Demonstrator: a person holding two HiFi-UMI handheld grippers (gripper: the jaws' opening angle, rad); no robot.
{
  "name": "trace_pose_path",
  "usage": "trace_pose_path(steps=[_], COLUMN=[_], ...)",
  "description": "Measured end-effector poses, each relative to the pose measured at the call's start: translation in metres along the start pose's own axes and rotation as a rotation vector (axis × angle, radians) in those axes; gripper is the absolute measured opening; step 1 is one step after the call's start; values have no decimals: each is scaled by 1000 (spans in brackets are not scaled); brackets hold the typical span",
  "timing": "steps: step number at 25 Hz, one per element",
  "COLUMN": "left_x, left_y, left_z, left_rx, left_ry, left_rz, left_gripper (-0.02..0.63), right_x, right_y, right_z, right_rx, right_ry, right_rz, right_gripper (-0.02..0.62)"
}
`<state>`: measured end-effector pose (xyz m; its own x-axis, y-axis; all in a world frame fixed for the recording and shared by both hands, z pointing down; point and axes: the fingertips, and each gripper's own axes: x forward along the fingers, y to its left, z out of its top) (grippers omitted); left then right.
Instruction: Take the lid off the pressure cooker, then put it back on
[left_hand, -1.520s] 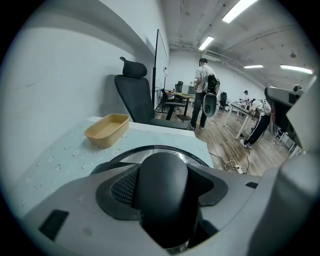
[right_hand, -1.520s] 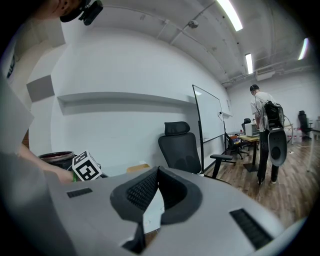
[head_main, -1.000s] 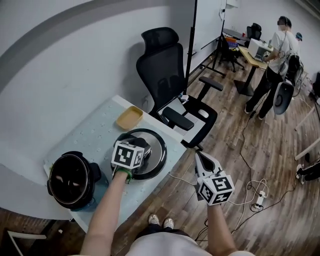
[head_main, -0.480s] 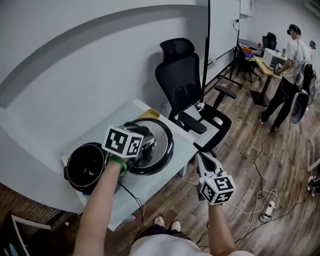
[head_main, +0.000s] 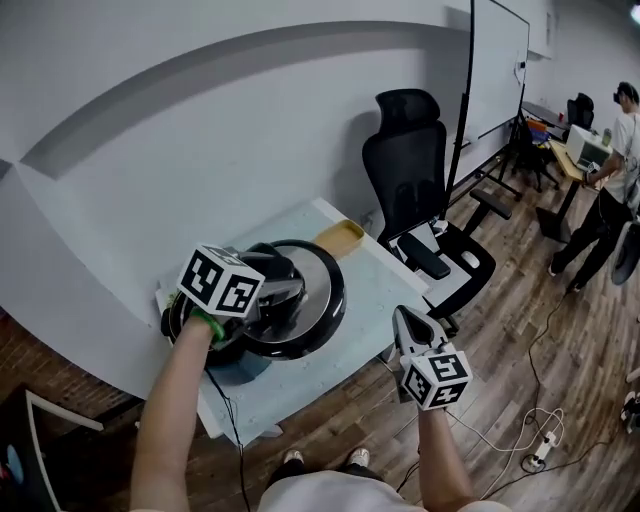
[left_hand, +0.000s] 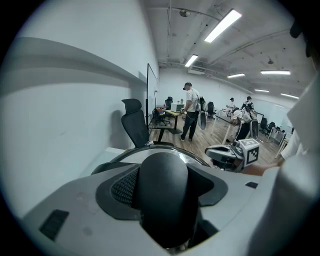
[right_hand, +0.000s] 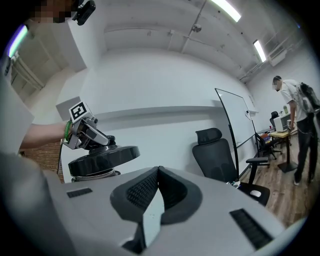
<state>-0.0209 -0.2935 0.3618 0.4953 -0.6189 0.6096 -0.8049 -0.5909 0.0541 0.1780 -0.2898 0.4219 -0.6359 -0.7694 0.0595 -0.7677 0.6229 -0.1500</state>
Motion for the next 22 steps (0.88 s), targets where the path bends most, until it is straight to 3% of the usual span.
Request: trace_pose_path(steps=[3, 10, 22], left_x=[-20, -58, -100], left_y=[10, 39, 68], left_z=[-17, -50, -97], left_rx=[35, 126, 426], left_ry=[24, 49, 92], left_rz=[-40, -231, -517], left_gripper=[276, 276, 275], right_x=[9, 25, 23], right_y=[18, 56, 116], right_z=[-2, -4, -9], right_rx=[-17, -54, -72], right_ry=[12, 16, 12], right_rz=[15, -33, -213], right_gripper=[0, 0, 0])
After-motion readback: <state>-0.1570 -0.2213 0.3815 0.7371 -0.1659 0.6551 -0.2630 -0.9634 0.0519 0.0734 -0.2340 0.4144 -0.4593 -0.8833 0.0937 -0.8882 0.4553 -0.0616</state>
